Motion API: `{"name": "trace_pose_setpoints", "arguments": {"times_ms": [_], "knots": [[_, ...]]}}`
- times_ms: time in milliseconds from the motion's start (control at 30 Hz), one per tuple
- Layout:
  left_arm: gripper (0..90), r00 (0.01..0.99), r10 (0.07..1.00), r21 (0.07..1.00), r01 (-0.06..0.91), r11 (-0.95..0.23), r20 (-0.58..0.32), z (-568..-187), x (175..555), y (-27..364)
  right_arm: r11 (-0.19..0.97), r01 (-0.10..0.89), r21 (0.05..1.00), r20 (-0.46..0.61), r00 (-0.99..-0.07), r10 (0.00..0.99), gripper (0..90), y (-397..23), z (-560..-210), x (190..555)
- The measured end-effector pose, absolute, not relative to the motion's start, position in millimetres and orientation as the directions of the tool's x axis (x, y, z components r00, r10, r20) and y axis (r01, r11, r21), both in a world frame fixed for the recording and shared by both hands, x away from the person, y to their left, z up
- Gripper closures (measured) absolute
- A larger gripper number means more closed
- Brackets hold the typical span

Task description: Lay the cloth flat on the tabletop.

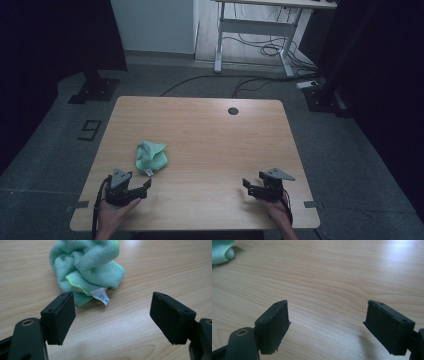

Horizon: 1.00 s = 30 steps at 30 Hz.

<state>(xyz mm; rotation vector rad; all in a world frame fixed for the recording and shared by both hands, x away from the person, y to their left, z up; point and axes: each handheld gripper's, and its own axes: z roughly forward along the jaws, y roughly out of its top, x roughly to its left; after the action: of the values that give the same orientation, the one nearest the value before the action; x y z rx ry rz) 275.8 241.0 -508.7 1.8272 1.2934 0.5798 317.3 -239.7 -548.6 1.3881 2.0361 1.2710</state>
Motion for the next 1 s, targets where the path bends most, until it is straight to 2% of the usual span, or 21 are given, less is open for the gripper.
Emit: {"name": "trace_pose_setpoints", "arguments": {"times_ms": [467,633,900,1000], "knots": [[20.2,0.354,0.934,0.817,0.554,-0.161,-0.056,-505.3,282.0,239.5,0.100,0.551,0.828,0.194,-0.450,0.872,20.2,-242.5,-550.6,316.2],[20.6,0.356,0.933,0.804,0.567,-0.179,-0.044,-507.7,302.1,239.2,0.109,0.546,0.831,0.188,-0.459,0.869,20.5,-239.9,-549.4,318.7],[20.6,0.368,0.930,0.803,0.554,-0.220,0.000,-508.6,313.4,235.1,0.135,0.542,0.830,0.171,-0.477,0.862,20.3,-235.6,-548.7,314.6],[19.5,0.379,0.925,0.807,0.554,-0.204,-0.027,-504.5,318.6,234.7,0.139,0.539,0.831,0.169,-0.483,0.859,20.3,-233.4,-548.3,313.1]]}}
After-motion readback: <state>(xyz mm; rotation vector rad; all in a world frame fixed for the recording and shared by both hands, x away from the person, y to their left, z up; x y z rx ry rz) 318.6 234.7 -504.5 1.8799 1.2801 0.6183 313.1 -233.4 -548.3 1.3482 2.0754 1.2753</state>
